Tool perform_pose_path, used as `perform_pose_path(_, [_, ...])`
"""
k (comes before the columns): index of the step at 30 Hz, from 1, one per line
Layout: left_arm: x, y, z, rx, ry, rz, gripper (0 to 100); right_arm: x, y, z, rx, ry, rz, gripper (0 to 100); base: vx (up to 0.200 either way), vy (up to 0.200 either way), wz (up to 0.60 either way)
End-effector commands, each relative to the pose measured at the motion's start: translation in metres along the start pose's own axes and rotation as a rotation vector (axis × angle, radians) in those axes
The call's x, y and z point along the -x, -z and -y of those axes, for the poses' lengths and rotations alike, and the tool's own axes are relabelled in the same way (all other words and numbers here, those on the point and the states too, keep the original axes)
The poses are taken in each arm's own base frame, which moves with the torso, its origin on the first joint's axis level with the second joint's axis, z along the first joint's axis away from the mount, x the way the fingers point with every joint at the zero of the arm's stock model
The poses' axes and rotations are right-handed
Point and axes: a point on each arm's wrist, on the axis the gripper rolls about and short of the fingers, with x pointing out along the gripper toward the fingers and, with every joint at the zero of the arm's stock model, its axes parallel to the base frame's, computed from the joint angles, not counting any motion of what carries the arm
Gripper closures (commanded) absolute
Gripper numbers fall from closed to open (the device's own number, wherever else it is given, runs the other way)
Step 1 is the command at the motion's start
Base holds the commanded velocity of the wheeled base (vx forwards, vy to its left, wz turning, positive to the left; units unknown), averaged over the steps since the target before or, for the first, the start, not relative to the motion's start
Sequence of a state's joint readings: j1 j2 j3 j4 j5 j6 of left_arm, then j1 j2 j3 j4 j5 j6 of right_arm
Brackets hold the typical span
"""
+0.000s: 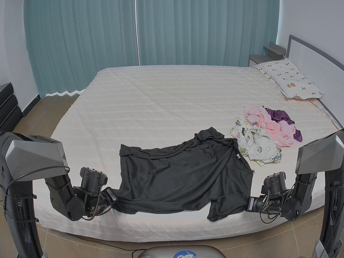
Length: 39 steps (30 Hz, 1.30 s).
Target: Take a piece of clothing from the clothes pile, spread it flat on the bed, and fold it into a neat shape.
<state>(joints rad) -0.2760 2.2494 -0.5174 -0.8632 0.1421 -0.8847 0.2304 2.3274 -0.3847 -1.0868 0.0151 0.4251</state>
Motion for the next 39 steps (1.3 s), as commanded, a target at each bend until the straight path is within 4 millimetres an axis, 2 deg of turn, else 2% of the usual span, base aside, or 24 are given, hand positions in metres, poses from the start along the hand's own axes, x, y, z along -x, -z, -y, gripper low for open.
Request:
perform_pose_path(1, [0.002, 0.000, -0.002, 0.002, -0.005, -0.001, 100, 0.025, -0.006, 0.019, -0.002, 0.026, 0.018, 100, 0.000, 0.000, 0.00])
perform_pose_path(7, [0.009, 0.000, -0.002, -0.007, -0.007, -0.007, 100, 0.061, -0.014, 0.034, 0.007, -0.060, 0.045, 100, 0.000, 0.000, 0.00])
perform_pose_path(11, [0.012, 0.005, -0.005, -0.020, -0.016, -0.021, 100, 0.071, -0.020, 0.042, 0.012, -0.084, 0.079, 100, 0.000, 0.000, 0.00])
perform_pose_path(16, [0.020, 0.002, -0.004, -0.024, -0.010, -0.016, 100, 0.088, -0.025, 0.041, 0.011, -0.140, 0.092, 100, 0.000, 0.000, 0.00])
perform_pose_path(19, [0.021, 0.004, -0.006, -0.030, -0.029, -0.033, 100, 0.088, -0.024, 0.041, 0.008, -0.141, 0.056, 100, 0.000, 0.000, 0.00])
perform_pose_path(25, [0.022, 0.009, -0.011, -0.078, -0.061, -0.063, 100, 0.074, -0.013, 0.046, 0.049, -0.119, -0.030, 100, 0.000, 0.000, 0.00])
perform_pose_path(26, [0.022, 0.010, -0.012, -0.091, -0.069, -0.073, 100, 0.066, -0.010, 0.048, 0.047, -0.111, -0.055, 100, 0.000, 0.000, 0.00])
perform_pose_path(27, [0.022, 0.010, -0.012, -0.091, -0.069, -0.073, 100, 0.066, -0.010, 0.048, 0.047, -0.111, -0.055, 0, 0.000, 0.000, 0.00])
perform_pose_path(28, [0.019, 0.011, -0.012, -0.095, -0.073, -0.078, 100, 0.052, -0.012, 0.050, 0.045, -0.100, -0.067, 0, 0.000, 0.000, 0.00])
perform_pose_path(30, [0.018, 0.012, -0.012, -0.097, -0.067, -0.085, 100, 0.042, -0.014, 0.052, 0.040, -0.086, -0.065, 0, 0.000, 0.000, 0.00])
perform_pose_path(35, [0.018, 0.013, -0.011, -0.096, -0.051, -0.103, 100, 0.033, -0.027, 0.050, 0.035, -0.100, -0.027, 0, 0.000, 0.000, 0.00])
perform_pose_path(39, [0.018, 0.012, -0.010, -0.095, -0.047, -0.103, 100, 0.020, -0.028, 0.045, 0.009, -0.103, -0.037, 0, 0.000, 0.000, 0.00])
